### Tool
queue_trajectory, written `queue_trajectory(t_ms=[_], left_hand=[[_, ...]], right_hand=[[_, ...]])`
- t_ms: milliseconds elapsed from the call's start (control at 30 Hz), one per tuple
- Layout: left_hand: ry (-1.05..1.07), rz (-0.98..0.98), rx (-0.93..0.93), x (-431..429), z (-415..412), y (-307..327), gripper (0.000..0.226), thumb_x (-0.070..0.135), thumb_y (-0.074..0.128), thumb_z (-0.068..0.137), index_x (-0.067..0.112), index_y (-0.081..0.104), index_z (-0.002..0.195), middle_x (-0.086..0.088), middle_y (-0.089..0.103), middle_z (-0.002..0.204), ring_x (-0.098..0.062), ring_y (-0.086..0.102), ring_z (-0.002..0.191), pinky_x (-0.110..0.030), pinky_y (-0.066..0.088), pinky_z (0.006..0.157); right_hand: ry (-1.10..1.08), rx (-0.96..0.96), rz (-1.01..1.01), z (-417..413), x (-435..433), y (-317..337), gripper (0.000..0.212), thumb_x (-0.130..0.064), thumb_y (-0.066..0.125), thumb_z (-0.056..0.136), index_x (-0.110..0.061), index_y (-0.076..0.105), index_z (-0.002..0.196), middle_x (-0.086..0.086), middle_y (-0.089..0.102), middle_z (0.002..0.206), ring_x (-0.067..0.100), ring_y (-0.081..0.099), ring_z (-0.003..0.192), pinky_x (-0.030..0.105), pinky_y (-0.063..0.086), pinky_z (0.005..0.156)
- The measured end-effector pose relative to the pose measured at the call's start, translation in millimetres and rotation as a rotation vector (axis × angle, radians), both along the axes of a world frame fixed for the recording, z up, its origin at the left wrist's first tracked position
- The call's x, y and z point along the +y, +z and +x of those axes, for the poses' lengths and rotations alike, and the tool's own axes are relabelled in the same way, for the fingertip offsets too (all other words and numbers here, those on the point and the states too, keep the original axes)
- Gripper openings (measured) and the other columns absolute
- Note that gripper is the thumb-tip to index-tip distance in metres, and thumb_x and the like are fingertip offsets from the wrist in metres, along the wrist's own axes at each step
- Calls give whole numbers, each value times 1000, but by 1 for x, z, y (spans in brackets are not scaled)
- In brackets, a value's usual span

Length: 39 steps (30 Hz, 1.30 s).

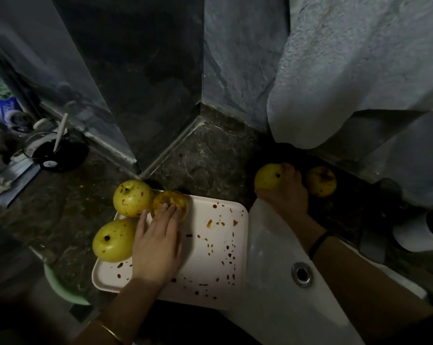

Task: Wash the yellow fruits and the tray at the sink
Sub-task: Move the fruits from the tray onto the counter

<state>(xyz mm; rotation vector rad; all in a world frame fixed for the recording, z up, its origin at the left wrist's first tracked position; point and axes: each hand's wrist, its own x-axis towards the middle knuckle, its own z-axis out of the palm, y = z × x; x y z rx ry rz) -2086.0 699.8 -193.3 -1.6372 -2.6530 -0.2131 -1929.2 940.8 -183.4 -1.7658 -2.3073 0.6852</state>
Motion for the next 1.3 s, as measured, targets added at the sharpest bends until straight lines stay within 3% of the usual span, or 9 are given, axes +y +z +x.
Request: queue_trajectory(t_ms=[167, 367, 500, 600, 733, 933, 1033, 1167, 1300], left_hand=[[49, -47, 15, 6, 2, -6, 55, 31, 37, 80, 1, 63, 117, -18, 64, 116, -31, 54, 113, -48, 23, 108], [59, -88, 25, 7, 4, -6, 57, 33, 37, 80, -1, 64, 116, -19, 65, 116, -32, 60, 111, -51, 25, 108], [67, -91, 22, 7, 4, -7, 56, 33, 38, 79, 0, 64, 115, -18, 65, 115, -31, 60, 112, -52, 25, 107], [68, -94, 20, 7, 4, -6, 56, 33, 39, 78, 0, 64, 115, -17, 65, 115, -31, 59, 112, -52, 26, 107], [67, -87, 15, 8, 4, -6, 55, 33, 39, 78, -1, 64, 114, -18, 65, 114, -30, 54, 113, -52, 27, 106], [63, -97, -12, 9, 5, -2, 56, 33, 39, 78, -1, 64, 116, -17, 65, 115, -32, 59, 112, -52, 28, 105], [53, -104, -16, 8, 5, -1, 57, 34, 38, 78, -2, 63, 115, -19, 65, 114, -33, 58, 112, -52, 28, 103], [55, -103, -21, 9, 5, 2, 56, 35, 38, 77, 0, 65, 112, -17, 65, 113, -29, 50, 114, -50, 30, 101], [69, -186, -46, 11, 10, 9, 57, 37, 36, 77, 2, 66, 111, -15, 66, 113, -30, 58, 111, -50, 33, 100]], right_hand=[[121, -190, 129, -3, 34, 3, 97, -44, 77, 71, -5, 28, 145, 22, 42, 136, 41, 47, 116, 42, 39, 92], [155, -366, 258, -2, 48, -2, 98, -48, 86, 56, 2, 50, 131, 31, 57, 117, 47, 55, 105, 56, 42, 92], [130, -240, 225, 3, 50, 11, 76, -45, 73, 78, -7, 42, 136, 26, 43, 135, 43, 39, 124, 55, 32, 102], [74, -196, 184, 3, 54, 11, 72, -46, 69, 82, -9, 42, 137, 25, 39, 138, 44, 35, 128, 56, 28, 104], [9, -172, 152, 3, 59, 1, 78, -49, 68, 81, -9, 38, 141, 25, 37, 141, 45, 34, 129, 56, 28, 105], [59, -313, 100, 1, 72, -10, 112, -67, 65, 72, -4, 14, 150, 27, 23, 151, 43, 26, 136, 52, 12, 116], [109, -355, 175, 1, 64, -11, 118, -71, 63, 69, 1, 16, 149, 28, 23, 151, 42, 25, 138, 53, 8, 117], [191, -377, 195, 3, 40, -9, 121, -67, 64, 73, 1, 1, 150, 24, 4, 157, 36, 4, 145, 45, -1, 117], [246, -356, 230, 10, 14, -13, 117, -62, 65, 76, 4, 2, 149, 26, 3, 157, 37, 2, 146, 44, -5, 117]])
